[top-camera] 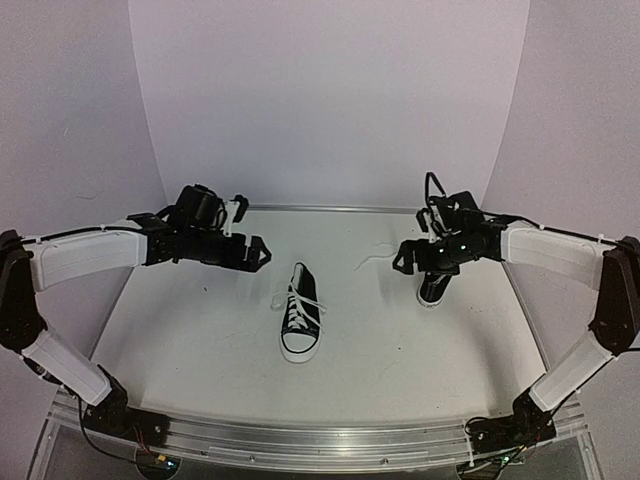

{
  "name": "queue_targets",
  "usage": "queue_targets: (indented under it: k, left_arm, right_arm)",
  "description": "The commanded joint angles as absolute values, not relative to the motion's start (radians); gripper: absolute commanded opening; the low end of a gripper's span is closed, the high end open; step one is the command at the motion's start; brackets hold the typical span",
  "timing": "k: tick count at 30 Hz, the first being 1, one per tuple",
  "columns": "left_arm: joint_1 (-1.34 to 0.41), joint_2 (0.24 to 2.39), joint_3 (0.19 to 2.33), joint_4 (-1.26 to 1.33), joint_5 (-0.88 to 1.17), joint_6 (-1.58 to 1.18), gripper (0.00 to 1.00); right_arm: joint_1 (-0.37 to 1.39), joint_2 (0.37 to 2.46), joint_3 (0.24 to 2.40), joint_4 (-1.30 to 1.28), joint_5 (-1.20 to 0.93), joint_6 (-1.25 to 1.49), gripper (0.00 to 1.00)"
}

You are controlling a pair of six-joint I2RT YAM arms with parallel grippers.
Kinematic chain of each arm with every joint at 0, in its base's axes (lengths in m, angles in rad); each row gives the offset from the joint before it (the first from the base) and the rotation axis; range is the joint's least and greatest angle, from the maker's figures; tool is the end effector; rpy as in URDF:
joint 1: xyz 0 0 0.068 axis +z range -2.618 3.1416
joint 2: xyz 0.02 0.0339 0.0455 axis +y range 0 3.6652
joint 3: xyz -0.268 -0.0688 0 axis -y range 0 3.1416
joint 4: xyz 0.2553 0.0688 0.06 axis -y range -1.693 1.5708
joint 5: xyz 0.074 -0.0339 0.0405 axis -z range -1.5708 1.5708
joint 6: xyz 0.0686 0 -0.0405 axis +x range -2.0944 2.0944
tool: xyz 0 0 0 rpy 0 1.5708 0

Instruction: Tie the shoes

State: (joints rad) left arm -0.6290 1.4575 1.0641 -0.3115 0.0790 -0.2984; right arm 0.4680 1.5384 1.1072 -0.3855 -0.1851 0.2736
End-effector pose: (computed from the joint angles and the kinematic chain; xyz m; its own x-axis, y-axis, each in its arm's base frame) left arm 0.2855 -0.2144 0.2451 -0.6875 0.1378 -0.7130 0.4530 0.8487 -0.2728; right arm 0.3202 0.1760 0.2261 -0.7765 -0.0949 -0.6229 -0.3594 0.8787 0.3141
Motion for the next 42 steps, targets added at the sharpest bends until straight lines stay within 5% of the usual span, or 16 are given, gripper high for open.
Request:
queue_targets:
  k: [1, 8, 17, 34, 42]
  left_arm:
    - [-0.781, 1.62, 1.223, -0.296, 0.193, -0.175, 1.0]
    - [-0.979, 1.917, 1.429, -0.335, 0.183, -0.135, 1.0]
    - [-1.025, 2.113, 1.532, -0.374, 0.093, -0.18, 1.0]
    - [-0.97, 2.227, 1.654, -0.776, -0.457, 0.021, 0.97]
    - [-0.906, 2.178, 1.555, -0.921, -0.57, 0.045, 0.96]
  right_arm:
    - [0.307, 1.479, 1.072, -0.382, -0.193, 0.282, 0.98]
    - [0.161, 1.622, 1.127, -0.383, -0.223, 0.28, 0.98]
    - [0.16, 1.839, 1.251, -0.383, -0.228, 0.305, 0.98]
    - [0.161, 2.004, 1.293, -0.378, -0.378, 0.298, 0.98]
    - [0.189, 2.042, 1.277, -0.331, -0.448, 0.313, 0.88]
